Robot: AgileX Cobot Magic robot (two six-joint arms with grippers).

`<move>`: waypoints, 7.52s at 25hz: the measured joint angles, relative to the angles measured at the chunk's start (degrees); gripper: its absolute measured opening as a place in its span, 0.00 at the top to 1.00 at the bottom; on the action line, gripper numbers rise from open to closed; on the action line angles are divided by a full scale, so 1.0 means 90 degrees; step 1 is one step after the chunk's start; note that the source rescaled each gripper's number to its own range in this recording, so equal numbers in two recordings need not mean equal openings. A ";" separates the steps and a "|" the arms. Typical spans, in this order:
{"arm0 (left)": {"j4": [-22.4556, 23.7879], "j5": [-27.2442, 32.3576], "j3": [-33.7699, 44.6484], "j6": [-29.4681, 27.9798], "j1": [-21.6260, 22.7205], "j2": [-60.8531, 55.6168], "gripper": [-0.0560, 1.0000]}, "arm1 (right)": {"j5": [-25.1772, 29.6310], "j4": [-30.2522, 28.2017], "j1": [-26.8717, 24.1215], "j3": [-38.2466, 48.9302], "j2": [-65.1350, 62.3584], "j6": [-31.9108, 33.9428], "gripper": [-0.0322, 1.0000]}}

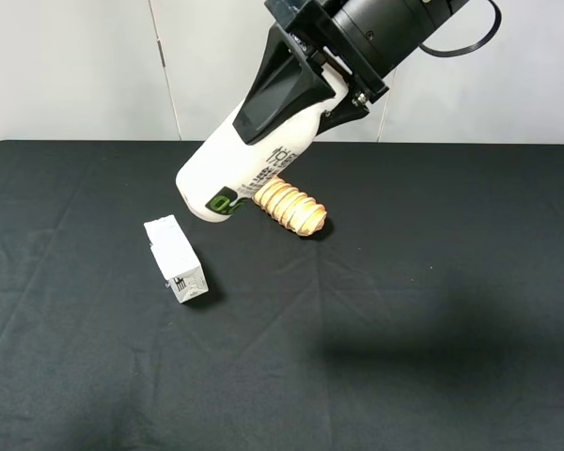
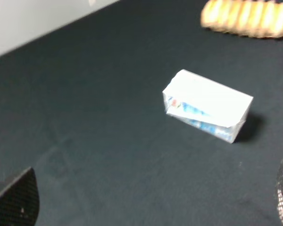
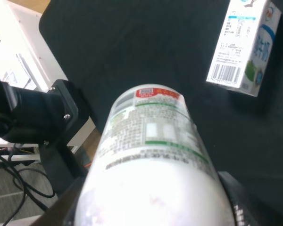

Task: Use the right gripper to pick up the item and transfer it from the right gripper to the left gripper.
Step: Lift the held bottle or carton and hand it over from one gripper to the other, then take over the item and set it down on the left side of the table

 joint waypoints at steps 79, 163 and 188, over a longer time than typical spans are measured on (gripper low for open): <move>-0.0075 -0.3221 -0.1707 0.0766 -0.3936 0.5164 0.94 | 0.0139 0.0524 0.0000 -0.0403 0.0208 -0.0175 0.02; -0.0075 -0.3515 -0.1707 0.0761 -0.3936 0.5164 0.94 | -0.0952 -0.4469 0.0000 0.6014 -0.9586 0.2519 0.00; 0.0072 -0.2524 -0.2324 -0.0325 -0.2816 0.5164 0.94 | -0.0974 -0.4344 -0.2220 0.6025 -1.0273 0.2527 0.00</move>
